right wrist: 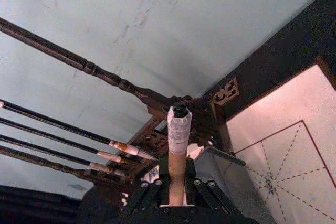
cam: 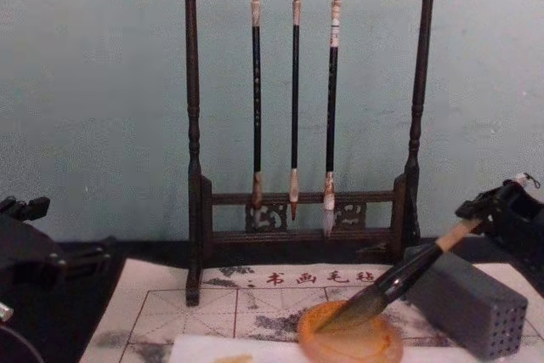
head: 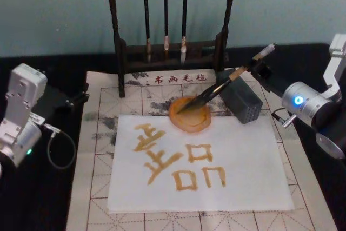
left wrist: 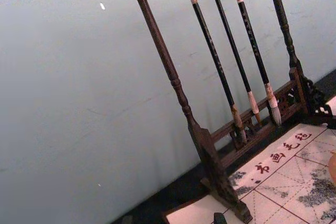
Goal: Pick up the brush from the inkstone, write on the paper, then place the brush back to its original position.
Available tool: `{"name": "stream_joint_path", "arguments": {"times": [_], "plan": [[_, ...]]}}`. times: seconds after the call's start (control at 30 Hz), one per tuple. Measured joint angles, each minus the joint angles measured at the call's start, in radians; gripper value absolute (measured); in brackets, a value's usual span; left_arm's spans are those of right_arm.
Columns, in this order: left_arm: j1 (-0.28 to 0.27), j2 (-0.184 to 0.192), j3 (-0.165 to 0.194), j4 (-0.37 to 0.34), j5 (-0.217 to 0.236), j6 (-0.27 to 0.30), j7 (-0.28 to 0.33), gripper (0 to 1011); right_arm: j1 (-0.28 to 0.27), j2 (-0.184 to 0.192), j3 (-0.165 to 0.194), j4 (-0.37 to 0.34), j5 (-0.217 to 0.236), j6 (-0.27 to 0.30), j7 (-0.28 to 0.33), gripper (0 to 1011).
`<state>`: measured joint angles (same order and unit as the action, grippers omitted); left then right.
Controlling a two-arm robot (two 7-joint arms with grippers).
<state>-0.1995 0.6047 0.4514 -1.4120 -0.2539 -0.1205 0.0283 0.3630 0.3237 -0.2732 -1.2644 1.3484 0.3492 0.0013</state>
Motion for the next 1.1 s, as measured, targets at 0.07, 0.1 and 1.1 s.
{"name": "stream_joint_path", "arguments": {"times": [0.07,0.1,1.1], "plan": [[0.000,0.000,0.000,0.000,0.000,0.000,0.000,1001,0.002,0.001,-0.003,0.004,0.004,-0.001,-0.001,179],[0.000,0.000,0.000,0.000,0.000,0.000,0.000,1001,0.003,0.001,-0.005,0.005,0.006,-0.002,-0.002,179],[0.000,0.000,0.000,0.000,0.000,0.000,0.000,1001,0.016,0.012,-0.031,0.021,0.034,-0.013,-0.013,249]]}}
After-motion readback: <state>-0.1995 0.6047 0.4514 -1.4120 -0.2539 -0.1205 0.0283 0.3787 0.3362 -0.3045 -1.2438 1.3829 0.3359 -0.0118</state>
